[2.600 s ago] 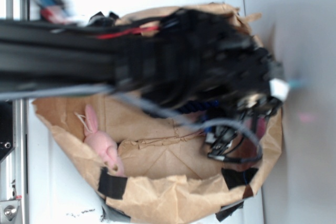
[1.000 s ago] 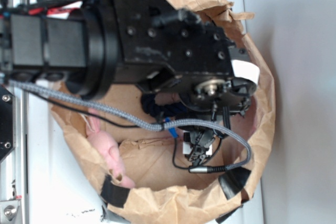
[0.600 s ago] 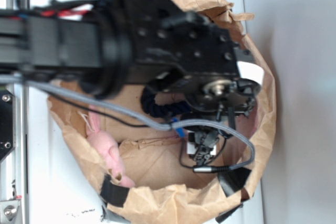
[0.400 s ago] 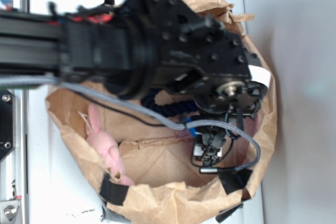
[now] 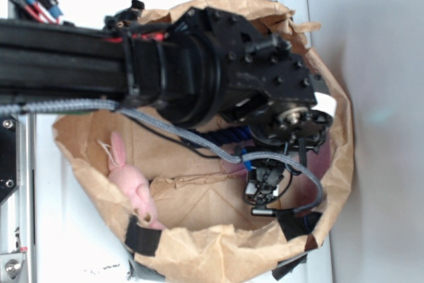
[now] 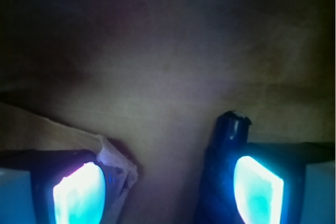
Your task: Grab the blue rope.
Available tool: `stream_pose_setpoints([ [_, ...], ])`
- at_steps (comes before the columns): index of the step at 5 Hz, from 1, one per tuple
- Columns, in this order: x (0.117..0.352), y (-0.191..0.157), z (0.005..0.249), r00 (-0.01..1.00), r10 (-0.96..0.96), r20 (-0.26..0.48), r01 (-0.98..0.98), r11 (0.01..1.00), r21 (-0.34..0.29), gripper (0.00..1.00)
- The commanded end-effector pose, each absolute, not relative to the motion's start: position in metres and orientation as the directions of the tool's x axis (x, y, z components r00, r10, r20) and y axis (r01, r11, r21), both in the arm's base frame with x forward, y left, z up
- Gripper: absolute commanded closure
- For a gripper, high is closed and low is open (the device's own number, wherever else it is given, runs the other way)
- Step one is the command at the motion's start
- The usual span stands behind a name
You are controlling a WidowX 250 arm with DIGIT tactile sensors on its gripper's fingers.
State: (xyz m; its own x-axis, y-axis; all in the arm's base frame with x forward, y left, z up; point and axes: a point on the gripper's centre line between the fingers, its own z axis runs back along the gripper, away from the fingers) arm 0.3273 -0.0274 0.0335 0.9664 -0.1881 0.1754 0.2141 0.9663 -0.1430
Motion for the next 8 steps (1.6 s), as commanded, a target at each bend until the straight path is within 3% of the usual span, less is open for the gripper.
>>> stream_pose_setpoints([
  [1,0.316,-0.046,0.037,0.947,-0.254,0.198,0.279,0.954,-0.108,0.0],
  [4,0.302,-0.061,0.025,0.941,-0.298,0.163,0.322,0.935,-0.149,0.0],
  [5,0.309,-0.054,0.026,0.942,-0.29,0.171,0.316,0.935,-0.158,1.0],
  [8,0.321,-0.045,0.033,0.941,-0.275,0.197,0.304,0.943,-0.137,1.0],
])
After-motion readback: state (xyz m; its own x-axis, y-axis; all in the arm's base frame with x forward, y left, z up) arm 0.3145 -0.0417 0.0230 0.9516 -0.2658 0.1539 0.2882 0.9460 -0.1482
